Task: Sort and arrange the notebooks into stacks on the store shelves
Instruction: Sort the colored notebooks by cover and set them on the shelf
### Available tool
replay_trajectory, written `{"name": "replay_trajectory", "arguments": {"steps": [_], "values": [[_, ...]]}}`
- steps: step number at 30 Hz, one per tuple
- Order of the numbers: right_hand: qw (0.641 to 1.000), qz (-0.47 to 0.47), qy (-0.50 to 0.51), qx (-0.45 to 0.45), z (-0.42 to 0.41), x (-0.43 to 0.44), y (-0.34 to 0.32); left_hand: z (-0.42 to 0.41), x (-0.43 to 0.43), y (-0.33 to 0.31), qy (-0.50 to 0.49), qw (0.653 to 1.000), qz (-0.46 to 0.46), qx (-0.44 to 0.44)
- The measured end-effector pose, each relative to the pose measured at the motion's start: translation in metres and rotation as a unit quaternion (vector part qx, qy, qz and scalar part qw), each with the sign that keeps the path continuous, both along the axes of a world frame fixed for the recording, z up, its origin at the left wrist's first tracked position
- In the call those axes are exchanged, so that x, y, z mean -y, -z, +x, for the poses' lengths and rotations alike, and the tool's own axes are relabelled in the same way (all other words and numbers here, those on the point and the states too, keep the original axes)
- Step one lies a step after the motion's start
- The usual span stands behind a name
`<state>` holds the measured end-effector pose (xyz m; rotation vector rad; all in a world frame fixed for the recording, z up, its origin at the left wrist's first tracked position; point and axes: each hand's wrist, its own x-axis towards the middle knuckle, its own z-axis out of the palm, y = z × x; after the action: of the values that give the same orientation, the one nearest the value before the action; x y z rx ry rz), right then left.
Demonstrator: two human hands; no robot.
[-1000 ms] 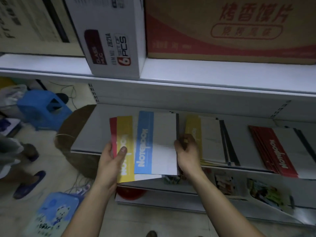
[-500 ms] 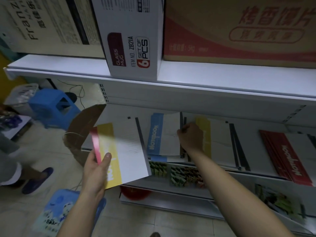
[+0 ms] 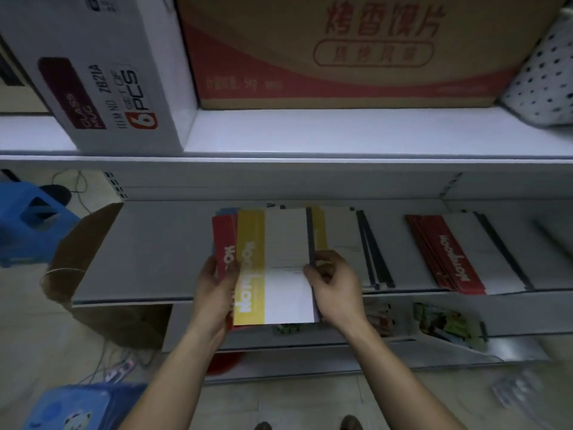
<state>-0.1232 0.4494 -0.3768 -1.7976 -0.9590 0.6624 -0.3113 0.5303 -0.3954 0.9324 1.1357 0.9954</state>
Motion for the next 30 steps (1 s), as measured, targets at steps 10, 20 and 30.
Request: {"name": "replay_trajectory", "arguments": {"steps": [10, 20, 30], "values": [[0.982, -0.127, 0.075, 0.114, 0.117, -0.009, 0.001, 0.007, -0.007, -0.002, -0.027, 0.999, -0.003, -0.018], [0.975, -0.112, 0.086, 0.171, 0.13, -0.003, 0.011, 0.051, 0.017, -0.007, -0.011, 0.999, -0.034, 0.031], [0.997, 0.03, 0.01, -0.067, 0.169, 0.07, -0.009, 0.187, 0.063, -0.017, 0.105, 0.992, -0.047, 0.053]]}}
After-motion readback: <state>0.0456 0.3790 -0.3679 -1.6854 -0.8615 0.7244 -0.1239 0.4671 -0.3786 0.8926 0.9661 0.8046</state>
